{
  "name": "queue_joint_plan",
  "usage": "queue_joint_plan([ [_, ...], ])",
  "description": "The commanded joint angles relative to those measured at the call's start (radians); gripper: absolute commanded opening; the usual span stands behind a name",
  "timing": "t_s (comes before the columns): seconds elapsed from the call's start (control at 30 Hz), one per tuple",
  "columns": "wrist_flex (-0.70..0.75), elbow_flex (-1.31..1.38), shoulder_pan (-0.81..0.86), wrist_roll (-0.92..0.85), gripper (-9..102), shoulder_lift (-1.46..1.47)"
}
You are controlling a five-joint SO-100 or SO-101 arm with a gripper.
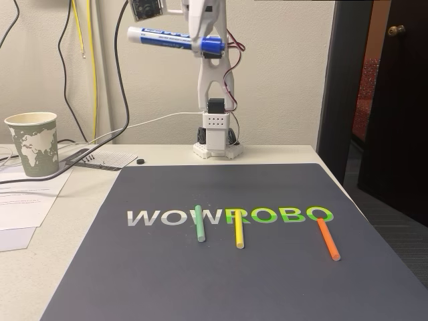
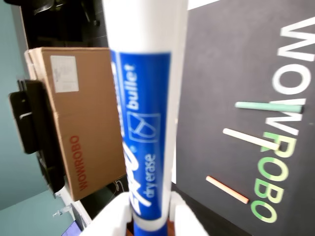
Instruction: Pick up the blue marker.
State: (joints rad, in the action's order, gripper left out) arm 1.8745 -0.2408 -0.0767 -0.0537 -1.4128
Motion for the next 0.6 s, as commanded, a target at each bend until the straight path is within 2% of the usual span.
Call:
queue_joint_plan([
  [0.0,0.173,-0.101,0.002,-0.003,0,-0.098],
  [0.1,0.172,-0.187,-0.015,-0.002,0,-0.126],
  [0.57,0.15,-0.198,-0.055,0.049,0,-0.091],
])
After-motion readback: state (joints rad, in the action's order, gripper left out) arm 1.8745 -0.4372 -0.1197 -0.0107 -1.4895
